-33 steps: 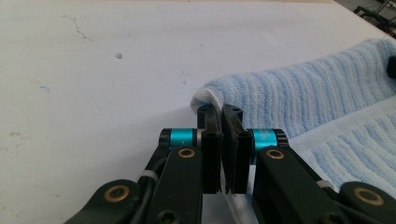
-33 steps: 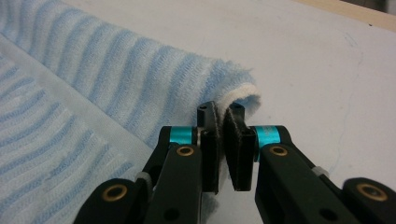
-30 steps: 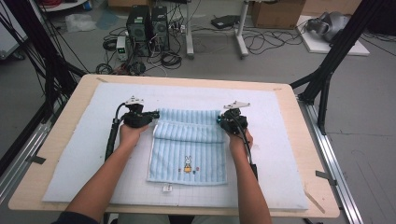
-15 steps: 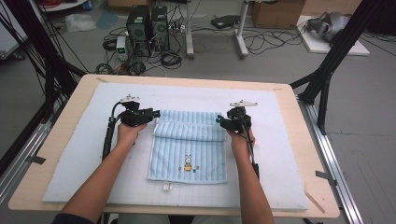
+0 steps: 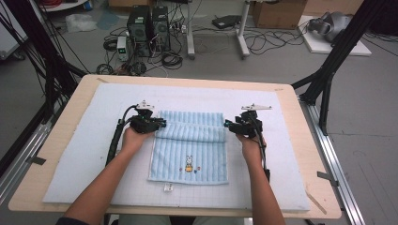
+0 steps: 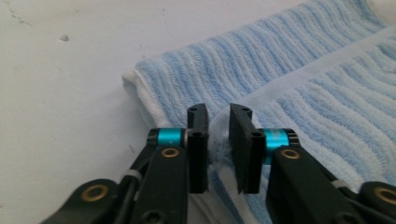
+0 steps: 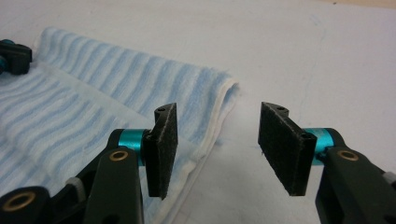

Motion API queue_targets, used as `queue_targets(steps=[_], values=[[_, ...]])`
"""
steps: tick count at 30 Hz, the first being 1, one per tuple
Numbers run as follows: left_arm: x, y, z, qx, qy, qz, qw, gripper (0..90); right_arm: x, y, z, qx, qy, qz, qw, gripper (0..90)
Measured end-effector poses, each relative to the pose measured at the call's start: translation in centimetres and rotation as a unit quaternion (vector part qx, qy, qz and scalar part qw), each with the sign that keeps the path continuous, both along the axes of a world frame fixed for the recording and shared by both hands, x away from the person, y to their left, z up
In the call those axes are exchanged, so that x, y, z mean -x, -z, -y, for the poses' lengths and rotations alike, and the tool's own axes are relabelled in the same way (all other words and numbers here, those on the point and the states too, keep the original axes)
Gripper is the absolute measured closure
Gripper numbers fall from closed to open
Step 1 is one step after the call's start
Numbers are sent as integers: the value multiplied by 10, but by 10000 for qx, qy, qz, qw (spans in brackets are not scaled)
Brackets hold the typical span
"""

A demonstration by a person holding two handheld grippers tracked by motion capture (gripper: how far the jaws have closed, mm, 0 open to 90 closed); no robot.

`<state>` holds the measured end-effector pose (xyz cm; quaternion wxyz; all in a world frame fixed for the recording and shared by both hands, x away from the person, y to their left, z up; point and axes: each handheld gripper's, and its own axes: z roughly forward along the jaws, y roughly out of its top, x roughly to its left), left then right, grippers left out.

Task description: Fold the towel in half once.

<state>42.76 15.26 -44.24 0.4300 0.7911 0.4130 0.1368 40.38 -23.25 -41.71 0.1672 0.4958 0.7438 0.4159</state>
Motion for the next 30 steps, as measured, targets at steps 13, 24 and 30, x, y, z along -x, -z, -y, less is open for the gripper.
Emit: queue_targets(steps=[13,24,30], values=[[26,-9,-18,722,149,241,9970,858,-4,16,-16,203,-492,-412,9977,691],[54,-18,-23,1053,356,339,9932,858,18,3,-18,493,-762,-137,9958,882],[71,-19,-26,1145,402,357,9920,858,37,-4,-16,325,-806,140,9961,885]])
